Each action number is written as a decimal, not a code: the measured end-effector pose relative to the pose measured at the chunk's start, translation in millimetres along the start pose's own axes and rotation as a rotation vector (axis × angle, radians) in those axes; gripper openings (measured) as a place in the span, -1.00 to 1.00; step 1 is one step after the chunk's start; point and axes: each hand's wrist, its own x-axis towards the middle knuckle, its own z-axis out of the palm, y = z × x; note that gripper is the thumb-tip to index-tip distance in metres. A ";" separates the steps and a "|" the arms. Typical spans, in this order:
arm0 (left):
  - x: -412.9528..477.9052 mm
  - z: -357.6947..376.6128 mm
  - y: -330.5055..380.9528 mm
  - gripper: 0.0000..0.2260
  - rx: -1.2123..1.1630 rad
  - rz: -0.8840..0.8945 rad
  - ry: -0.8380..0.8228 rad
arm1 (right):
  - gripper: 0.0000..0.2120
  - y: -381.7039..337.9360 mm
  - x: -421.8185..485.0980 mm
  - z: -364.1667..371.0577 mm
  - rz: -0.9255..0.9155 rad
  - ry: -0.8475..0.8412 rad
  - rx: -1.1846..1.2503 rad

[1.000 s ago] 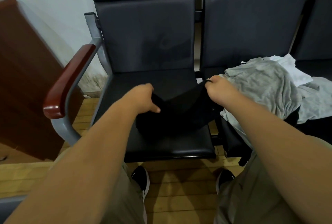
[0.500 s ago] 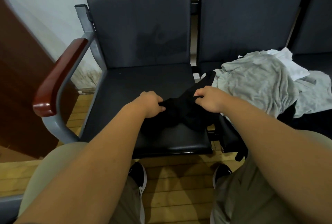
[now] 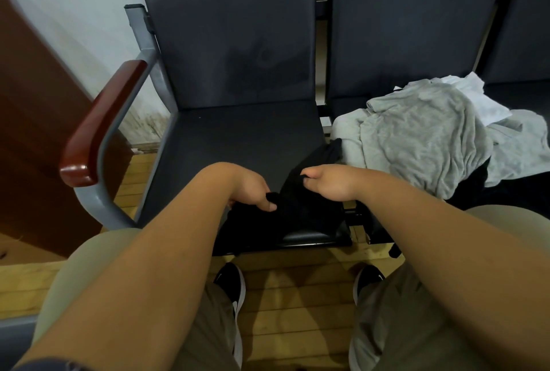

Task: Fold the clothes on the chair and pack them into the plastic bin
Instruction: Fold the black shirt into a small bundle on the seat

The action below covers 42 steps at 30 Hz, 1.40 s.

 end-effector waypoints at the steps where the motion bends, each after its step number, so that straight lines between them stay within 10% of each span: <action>1: -6.1 0.4 -1.0 -0.73 -0.085 0.012 -0.038 | -0.68 -3.1 -3.2 2.5 -0.006 -0.020 -0.013; 10: -60.3 7.5 -20.2 -0.67 -0.488 0.211 -0.273 | -0.75 -18.9 -30.1 29.0 0.213 -0.531 0.373; 14: -63.9 14.1 -28.5 -0.71 -0.495 0.268 -0.075 | -0.80 -19.3 -26.5 18.9 0.053 -0.178 0.292; 19: -48.4 -2.0 -42.6 -0.82 -0.363 0.248 0.724 | -0.79 -11.7 -19.1 -10.5 -0.053 0.497 0.371; 27: -53.1 -30.1 -57.1 -0.69 -0.091 0.186 1.143 | -0.77 -3.9 -17.1 -33.3 0.035 0.819 0.206; 42: -171.0 -5.7 -78.7 -0.72 -0.229 0.255 0.868 | -0.85 -24.1 -84.8 -50.0 -0.172 0.702 0.264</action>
